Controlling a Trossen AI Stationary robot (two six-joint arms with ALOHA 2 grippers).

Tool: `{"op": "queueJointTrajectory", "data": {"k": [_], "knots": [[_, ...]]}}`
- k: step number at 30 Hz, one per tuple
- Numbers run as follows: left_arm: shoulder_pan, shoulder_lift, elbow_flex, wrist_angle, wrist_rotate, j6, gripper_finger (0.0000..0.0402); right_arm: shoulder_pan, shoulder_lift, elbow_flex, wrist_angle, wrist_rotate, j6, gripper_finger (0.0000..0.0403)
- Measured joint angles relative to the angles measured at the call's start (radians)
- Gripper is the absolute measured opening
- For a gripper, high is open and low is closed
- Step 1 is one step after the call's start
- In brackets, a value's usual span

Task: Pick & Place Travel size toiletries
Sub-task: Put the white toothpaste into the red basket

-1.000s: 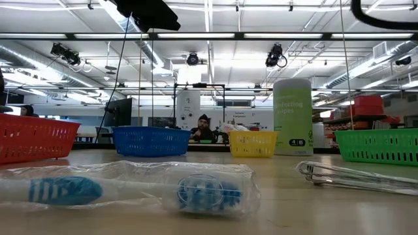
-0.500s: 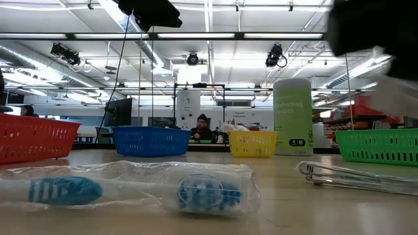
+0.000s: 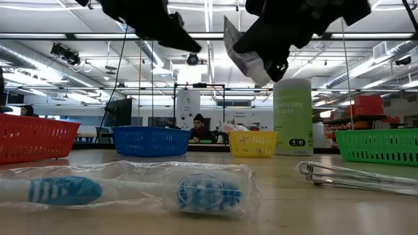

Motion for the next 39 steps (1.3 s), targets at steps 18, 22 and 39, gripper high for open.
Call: {"op": "queueJointTrajectory", "data": {"k": [18,22,39], "knots": [[-0.063,0.120,0.001,0.301,0.011,0.431,0.0155,-0.162,0.000,0.000,0.030,-0.377,0.036,0.0064],[-0.063,0.119,0.001,0.326,0.065,0.453,0.0155,-0.179,0.000,0.000,0.060,-0.423,0.038,0.0064],[-0.054,0.119,0.001,0.310,0.120,0.532,0.0084,-0.186,0.001,0.000,0.114,-0.425,0.039,0.0065]]}}
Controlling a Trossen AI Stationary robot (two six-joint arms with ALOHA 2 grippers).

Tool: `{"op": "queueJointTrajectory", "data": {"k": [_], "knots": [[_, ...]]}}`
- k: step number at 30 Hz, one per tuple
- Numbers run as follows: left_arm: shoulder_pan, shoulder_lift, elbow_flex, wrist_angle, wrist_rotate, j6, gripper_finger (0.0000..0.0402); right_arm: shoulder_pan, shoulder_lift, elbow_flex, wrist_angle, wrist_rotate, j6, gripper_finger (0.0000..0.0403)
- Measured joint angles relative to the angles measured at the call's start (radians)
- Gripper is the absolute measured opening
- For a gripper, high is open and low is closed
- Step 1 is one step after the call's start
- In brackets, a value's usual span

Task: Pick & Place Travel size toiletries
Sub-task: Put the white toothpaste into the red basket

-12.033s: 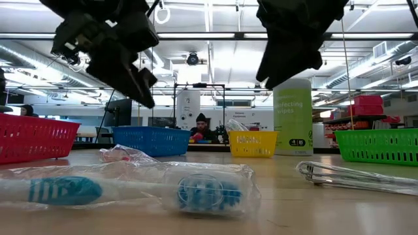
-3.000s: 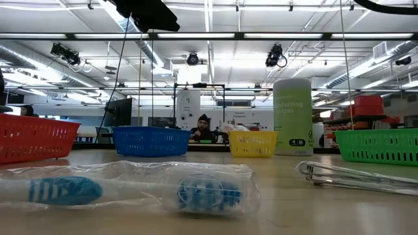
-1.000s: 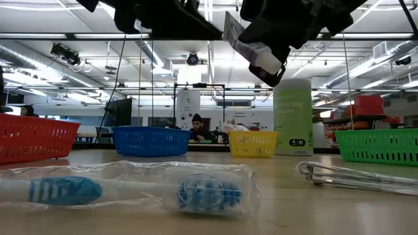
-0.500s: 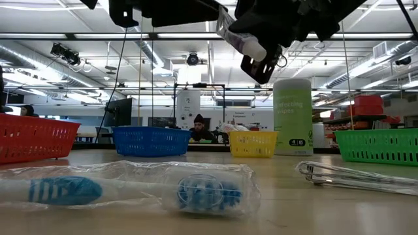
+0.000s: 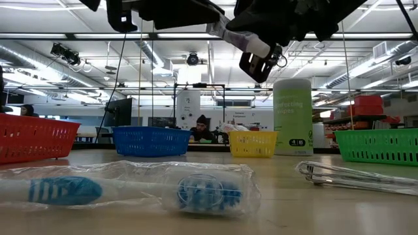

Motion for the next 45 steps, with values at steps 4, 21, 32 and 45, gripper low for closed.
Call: {"op": "queueJointTrajectory", "data": {"k": [4,21,32,45], "knots": [[0.016,0.000,0.000,-0.002,0.000,-0.001,0.0041,0.000,0.000,0.000,-0.002,0.000,0.000,0.0065],[0.015,-0.020,-0.002,-0.159,0.020,-0.161,0.0005,-0.026,-0.001,0.000,-0.009,0.078,-0.055,0.0197],[-0.016,-0.316,0.025,-0.732,-0.230,-0.752,0.0005,-0.021,-0.001,0.000,-0.062,0.192,-0.056,0.0251],[-0.200,-0.553,0.007,-1.512,-0.195,-1.325,0.0005,-0.014,-0.001,0.000,-0.093,0.192,-0.066,0.0224]]}}
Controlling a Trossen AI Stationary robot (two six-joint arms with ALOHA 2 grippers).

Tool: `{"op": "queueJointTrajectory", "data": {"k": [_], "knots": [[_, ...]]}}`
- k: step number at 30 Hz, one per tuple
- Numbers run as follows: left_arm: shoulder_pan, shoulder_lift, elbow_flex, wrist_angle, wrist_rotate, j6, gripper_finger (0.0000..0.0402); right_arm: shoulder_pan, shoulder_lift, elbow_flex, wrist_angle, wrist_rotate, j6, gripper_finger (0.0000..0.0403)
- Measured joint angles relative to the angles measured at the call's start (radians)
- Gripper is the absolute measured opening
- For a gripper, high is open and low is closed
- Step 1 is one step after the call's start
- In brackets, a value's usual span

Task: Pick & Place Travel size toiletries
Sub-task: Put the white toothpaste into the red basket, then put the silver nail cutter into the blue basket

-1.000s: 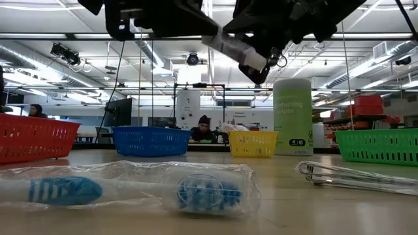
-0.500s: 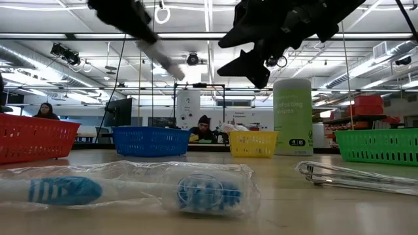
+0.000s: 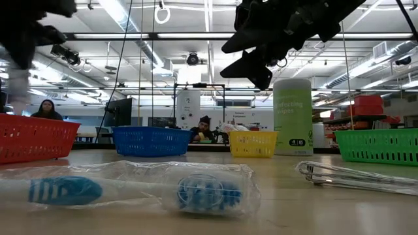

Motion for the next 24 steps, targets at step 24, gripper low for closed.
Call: {"op": "queueJointTrajectory", "data": {"k": [24], "knots": [[-0.008,0.013,-0.203,0.240,0.212,0.127,0.0067,0.000,0.000,0.000,0.004,0.085,-0.018,0.0188]]}}
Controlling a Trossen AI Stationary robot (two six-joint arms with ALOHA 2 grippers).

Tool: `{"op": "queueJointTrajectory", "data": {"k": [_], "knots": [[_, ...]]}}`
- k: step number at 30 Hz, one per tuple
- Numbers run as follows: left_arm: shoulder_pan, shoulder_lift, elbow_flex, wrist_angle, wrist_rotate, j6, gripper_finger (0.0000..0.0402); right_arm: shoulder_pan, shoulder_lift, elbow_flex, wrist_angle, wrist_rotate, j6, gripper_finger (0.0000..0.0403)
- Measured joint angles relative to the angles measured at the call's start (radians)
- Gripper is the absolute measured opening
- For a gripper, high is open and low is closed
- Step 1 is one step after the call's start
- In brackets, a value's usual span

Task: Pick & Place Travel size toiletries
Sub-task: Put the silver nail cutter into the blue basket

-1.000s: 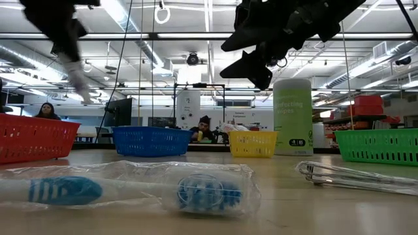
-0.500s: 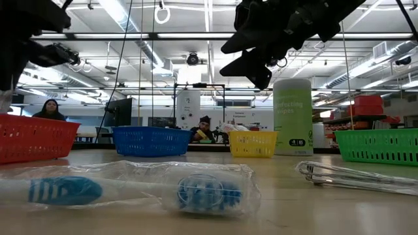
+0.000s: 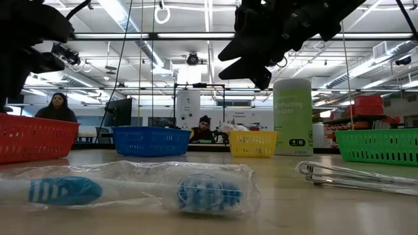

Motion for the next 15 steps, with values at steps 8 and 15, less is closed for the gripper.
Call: {"op": "queueJointTrajectory", "data": {"k": [8,15], "knots": [[0.000,0.001,0.000,0.084,-0.207,0.033,0.0099,0.057,0.000,0.000,-0.070,0.001,-0.038,0.0203],[0.000,0.001,0.002,0.320,-0.398,0.163,0.0112,0.210,0.000,0.000,-0.164,0.080,-0.095,0.0217]]}}
